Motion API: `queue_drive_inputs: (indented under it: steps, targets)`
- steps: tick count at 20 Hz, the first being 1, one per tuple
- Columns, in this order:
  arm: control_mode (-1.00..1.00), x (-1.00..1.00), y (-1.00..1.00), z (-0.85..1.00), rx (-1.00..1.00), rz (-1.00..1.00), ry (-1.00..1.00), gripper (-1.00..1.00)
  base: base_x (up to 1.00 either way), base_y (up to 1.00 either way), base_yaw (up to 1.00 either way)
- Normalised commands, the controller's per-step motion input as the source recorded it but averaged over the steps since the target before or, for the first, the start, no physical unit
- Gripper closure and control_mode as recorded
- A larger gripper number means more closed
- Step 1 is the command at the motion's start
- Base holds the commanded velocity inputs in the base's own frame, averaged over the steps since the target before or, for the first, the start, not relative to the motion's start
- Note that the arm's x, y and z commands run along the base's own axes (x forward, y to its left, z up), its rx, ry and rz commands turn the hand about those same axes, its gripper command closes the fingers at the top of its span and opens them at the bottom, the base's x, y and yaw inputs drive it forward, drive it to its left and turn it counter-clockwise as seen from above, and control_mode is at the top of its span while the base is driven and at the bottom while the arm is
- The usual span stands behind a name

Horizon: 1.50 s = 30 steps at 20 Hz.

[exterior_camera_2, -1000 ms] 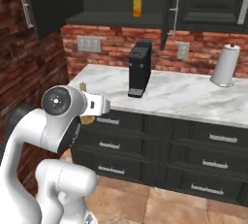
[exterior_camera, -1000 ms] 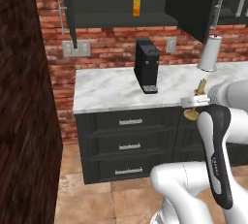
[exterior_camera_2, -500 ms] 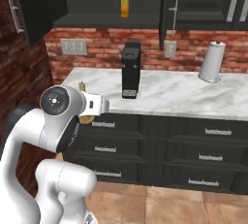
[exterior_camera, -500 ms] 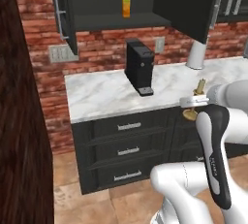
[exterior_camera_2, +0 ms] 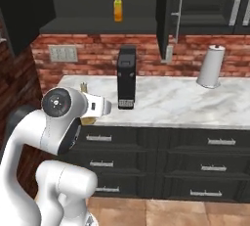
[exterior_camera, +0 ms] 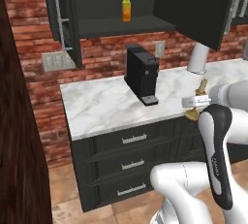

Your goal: Pick the candle and candle from the dining table and place them in the open cabinet. Close the cabinet after placing the objects.

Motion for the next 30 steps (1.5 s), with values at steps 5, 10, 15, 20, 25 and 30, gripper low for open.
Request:
queue_drive_inputs:
  steps: [5,10,15,20,25,30]
  targets:
    - [1.0,0.0,0.0,0.0,0.0,0.0,0.0,1.0,0.63,0.02,0.13]
    - [1.0,0.0,0.0,0.0,0.0,0.0,0.0,1.0,0.72,0.0,0.15]
    - [1.0,0.0,0.0,0.0,0.0,0.0,0.0,1.0,0.59,0.0,0.13]
    - [1.0,0.0,0.0,0.0,0.0,0.0,0.0,1.0,0.34,0.07,0.07]
    - [1.0,0.0,0.0,0.0,0.0,0.0,0.0,1.0,0.08,0.04,0.06]
    - [1.0,0.0,0.0,0.0,0.0,0.0,0.0,1.0,0.0,0.09,0.06]
